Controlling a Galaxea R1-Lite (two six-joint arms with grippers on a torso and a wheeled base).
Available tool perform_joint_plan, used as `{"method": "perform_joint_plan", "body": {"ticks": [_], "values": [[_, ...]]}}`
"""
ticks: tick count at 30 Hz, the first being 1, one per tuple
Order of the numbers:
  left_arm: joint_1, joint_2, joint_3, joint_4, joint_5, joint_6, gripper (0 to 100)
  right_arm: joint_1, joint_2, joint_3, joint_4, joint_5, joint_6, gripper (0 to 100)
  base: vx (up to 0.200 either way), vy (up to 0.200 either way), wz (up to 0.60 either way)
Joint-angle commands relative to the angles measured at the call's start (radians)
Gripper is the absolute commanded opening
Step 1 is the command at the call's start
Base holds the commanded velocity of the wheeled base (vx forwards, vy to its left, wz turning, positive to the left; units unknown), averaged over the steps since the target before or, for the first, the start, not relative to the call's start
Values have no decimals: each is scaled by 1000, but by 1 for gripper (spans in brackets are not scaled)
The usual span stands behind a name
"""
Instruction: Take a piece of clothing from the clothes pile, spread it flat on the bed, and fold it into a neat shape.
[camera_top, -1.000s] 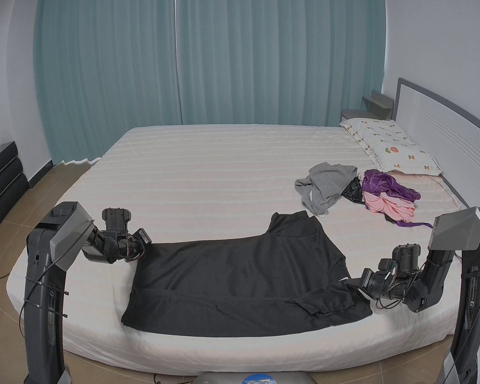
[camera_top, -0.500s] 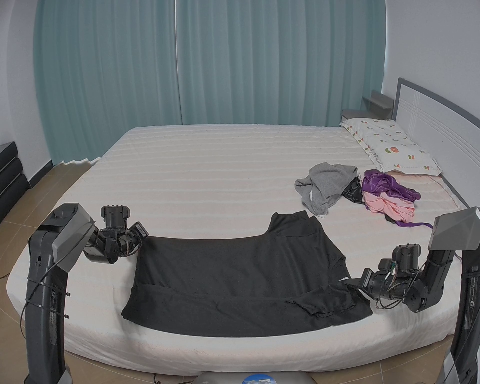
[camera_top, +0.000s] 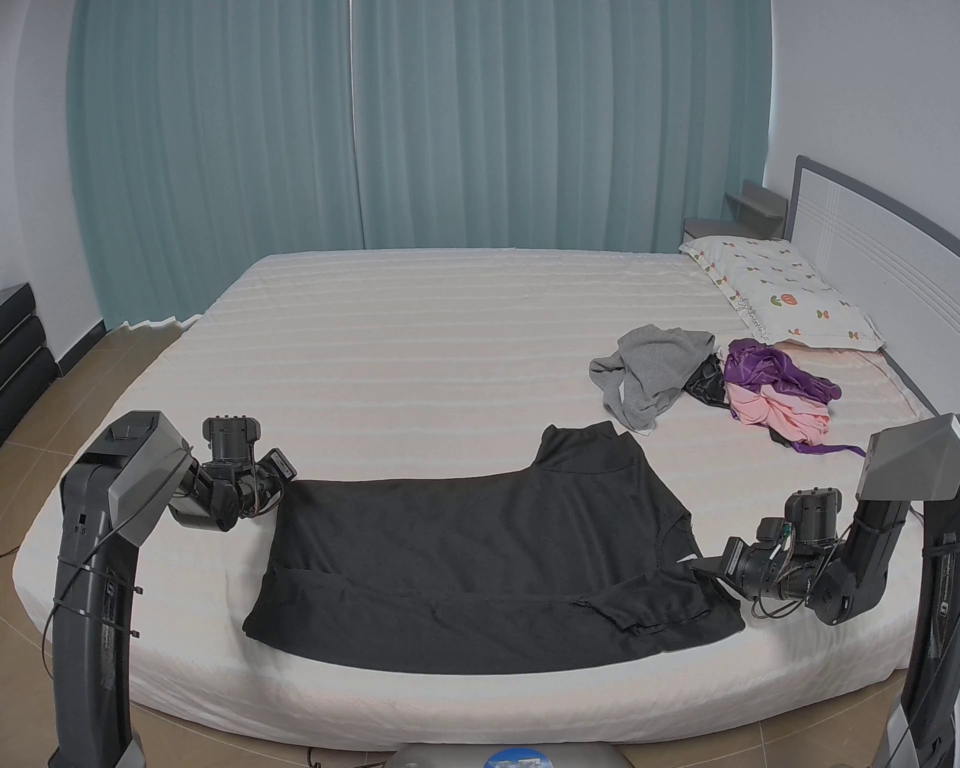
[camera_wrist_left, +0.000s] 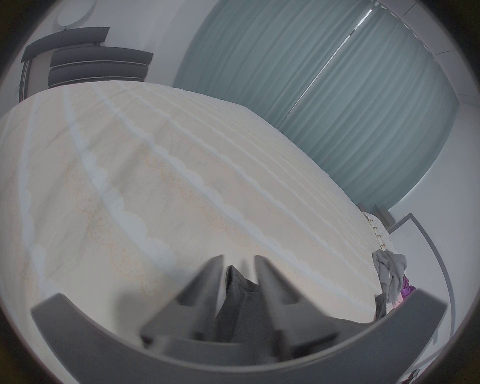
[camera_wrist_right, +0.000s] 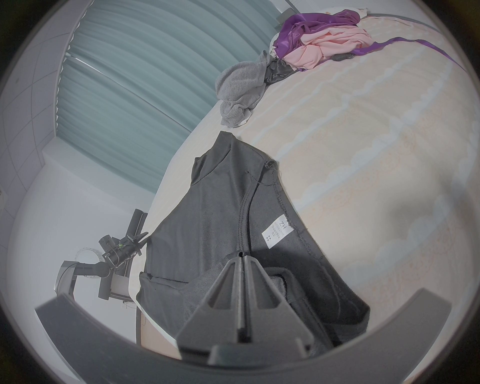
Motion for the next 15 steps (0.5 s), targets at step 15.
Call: {"method": "perform_joint_plan", "body": {"ticks": [15], "values": [[17, -429, 601, -54, -217, -119, 100, 0, -2, 3, -2, 5, 0, 0, 0, 0, 0]]}}
